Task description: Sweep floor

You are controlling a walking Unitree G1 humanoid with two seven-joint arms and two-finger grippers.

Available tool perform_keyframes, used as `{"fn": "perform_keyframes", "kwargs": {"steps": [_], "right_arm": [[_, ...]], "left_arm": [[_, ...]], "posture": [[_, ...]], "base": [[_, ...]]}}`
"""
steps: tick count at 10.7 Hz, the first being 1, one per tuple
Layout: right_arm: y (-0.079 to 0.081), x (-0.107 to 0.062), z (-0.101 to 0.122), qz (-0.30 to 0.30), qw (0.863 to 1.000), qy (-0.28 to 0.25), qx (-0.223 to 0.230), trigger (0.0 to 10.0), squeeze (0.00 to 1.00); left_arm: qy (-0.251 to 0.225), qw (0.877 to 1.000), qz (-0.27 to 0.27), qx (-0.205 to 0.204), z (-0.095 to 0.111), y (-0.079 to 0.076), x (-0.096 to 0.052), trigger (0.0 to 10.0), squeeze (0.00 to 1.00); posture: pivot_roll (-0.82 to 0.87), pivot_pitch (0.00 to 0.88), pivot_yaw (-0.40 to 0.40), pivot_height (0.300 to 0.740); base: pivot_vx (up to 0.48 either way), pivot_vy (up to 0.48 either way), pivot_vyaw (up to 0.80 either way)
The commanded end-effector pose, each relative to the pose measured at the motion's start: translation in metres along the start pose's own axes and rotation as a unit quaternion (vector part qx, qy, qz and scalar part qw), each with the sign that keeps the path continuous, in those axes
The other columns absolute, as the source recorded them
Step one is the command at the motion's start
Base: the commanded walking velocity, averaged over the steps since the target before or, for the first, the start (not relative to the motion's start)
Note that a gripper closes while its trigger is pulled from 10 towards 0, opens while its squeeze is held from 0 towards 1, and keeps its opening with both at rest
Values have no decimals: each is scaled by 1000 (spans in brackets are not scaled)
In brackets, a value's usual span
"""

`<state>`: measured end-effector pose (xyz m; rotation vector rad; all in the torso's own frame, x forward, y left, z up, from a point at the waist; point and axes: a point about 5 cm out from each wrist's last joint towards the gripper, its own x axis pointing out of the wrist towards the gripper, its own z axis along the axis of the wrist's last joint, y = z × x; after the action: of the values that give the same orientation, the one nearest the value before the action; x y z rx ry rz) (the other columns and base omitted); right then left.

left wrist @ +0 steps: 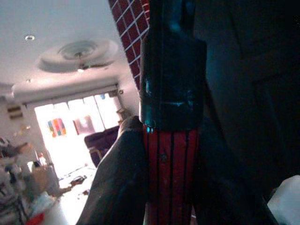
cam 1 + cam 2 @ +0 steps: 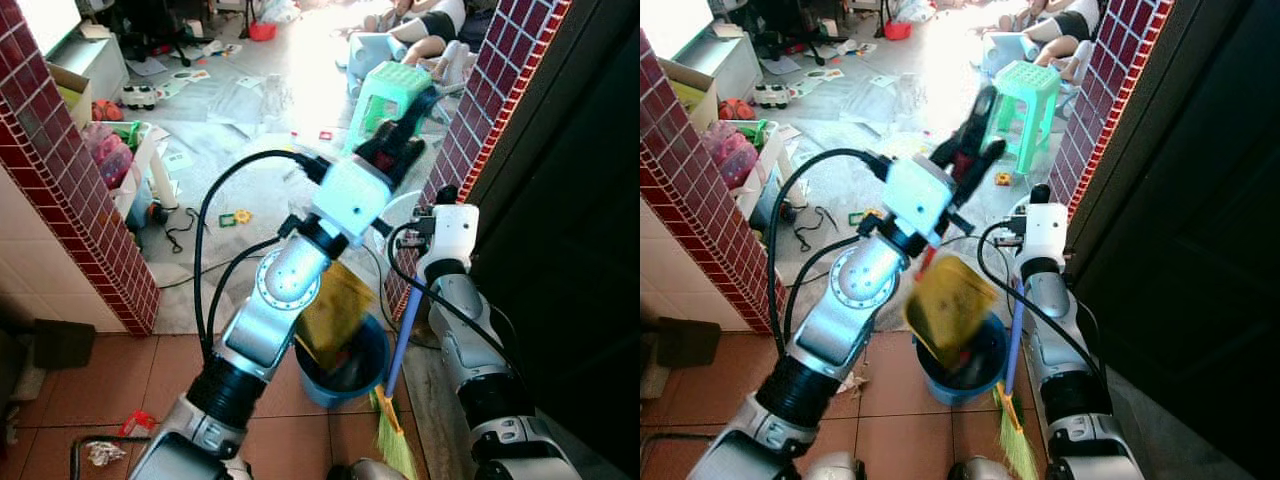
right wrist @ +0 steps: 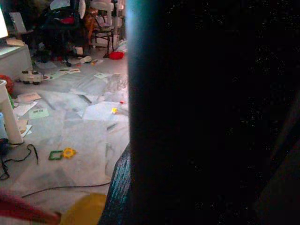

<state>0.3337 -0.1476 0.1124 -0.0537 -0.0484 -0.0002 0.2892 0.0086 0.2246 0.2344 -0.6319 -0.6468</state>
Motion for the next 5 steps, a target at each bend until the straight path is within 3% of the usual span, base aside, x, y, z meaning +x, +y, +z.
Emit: {"fn": "perform_keyframes", "kwargs": {"steps": [1,2,3,4,5], "right_arm": [[-1,5,10,0,1000,-20,0,10000,0],[-1,5,10,1,1000,-21,0,10000,0],[0,5,9,3,1000,-20,0,10000,0],[1,5,9,4,1000,-19,1,10000,0],[2,5,8,8,1000,-17,3,10000,0]], "left_arm": [[-54,998,-14,33,19,2,10,10000,0],[-76,995,-14,68,29,8,13,10000,0],[-109,988,11,106,48,26,19,10000,0],[-107,987,83,91,56,50,21,10000,0],[-96,978,136,126,62,73,18,10000,0]], "posture": [[35,5,-58,740],[37,5,-59,740],[39,4,-60,740],[41,3,-60,740],[41,6,-61,740]], "base": [[0,0,0],[0,0,0],[0,0,0],[0,0,0],[0,0,0]]}}
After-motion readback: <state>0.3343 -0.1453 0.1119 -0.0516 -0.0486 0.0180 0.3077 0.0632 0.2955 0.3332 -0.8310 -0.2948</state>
